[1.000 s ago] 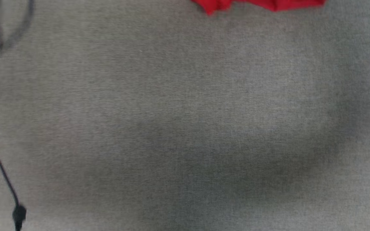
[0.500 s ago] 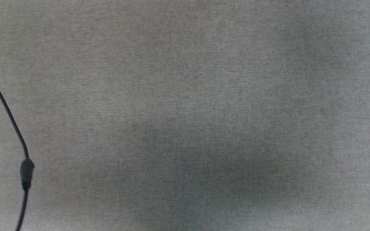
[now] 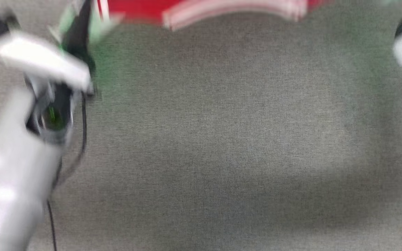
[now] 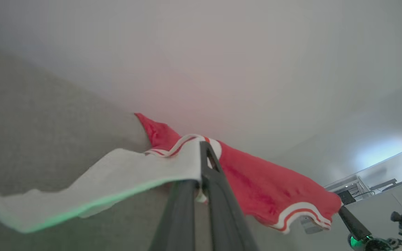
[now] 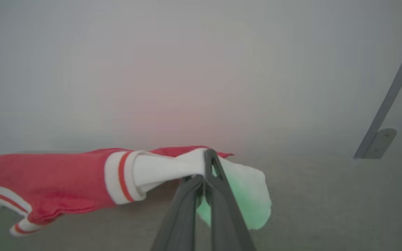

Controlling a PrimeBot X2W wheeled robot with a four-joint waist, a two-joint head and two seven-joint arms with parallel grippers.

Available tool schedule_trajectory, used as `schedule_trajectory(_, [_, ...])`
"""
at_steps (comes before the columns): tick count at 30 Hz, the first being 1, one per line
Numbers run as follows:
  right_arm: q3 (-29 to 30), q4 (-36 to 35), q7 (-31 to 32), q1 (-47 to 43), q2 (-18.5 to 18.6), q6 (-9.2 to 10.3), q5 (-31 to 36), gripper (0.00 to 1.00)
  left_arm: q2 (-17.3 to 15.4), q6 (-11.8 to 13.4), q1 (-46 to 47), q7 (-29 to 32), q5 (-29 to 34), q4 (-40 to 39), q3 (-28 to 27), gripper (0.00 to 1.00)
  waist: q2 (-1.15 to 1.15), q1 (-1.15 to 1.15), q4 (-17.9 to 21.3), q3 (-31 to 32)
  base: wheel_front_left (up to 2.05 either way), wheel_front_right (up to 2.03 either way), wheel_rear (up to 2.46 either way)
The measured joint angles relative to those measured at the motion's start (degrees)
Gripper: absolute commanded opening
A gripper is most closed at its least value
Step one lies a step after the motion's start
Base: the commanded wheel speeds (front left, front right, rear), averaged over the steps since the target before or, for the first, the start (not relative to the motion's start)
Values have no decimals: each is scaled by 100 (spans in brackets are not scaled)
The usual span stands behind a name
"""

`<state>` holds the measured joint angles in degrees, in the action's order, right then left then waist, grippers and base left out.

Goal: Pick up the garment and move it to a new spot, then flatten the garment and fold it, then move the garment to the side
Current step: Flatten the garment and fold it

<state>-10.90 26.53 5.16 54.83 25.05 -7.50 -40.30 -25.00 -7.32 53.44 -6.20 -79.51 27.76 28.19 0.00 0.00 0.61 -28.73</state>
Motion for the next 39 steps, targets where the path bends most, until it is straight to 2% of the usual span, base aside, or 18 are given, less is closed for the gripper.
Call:
schedule_trajectory(2, [43,-416,244,-774,133,-1,-158,0,-155,-1,-721,-143,-110,-349,97,0,0,0,-12,101,0,0,0])
schedule_trajectory(3, [81,-832,569,-1510,307,-1,-231,0,-312,0,-1327,-220,-183,-661,252,0,0,0,-22,206,0,0,0])
schedule_trajectory(9, [460,-2143,1438,-3433,528,0,-310,0,-560,-1,-2626,-520,-249,-1402,571,0,0,0,-75,513,0,0,0])
schedule_trajectory(18, [1574,-3721,2722,-5376,153,0,-254,0,-1147,-8,-3948,-750,-164,-2307,798,0,0,0,-163,751,0,0,0])
schedule_trajectory(23, [2100,-4485,3314,-6170,-157,0,-189,0,-1473,-9,-4685,-816,-160,-2896,792,0,0,0,-224,766,0,0,0])
schedule_trajectory(28, [2563,-5179,3688,-6755,-534,-1,-132,0,-1629,-3,-5294,-853,-58,-3311,573,0,0,0,-274,720,0,0,0])
schedule_trajectory(31, [2722,-5399,3775,-6801,-720,-1,-90,0,-1533,33,-5457,-870,55,-3438,343,0,0,0,-292,701,0,0,0])
schedule_trajectory(35, [2696,-5370,3909,-6699,-754,0,-13,0,-1369,75,-5445,-871,192,-3426,294,0,0,0,-306,717,0,0,0])
schedule_trajectory(39, [2504,-4994,4055,-6520,-672,0,121,0,-1148,75,-5291,-872,314,-3142,404,0,0,0,-315,746,0,0,0])
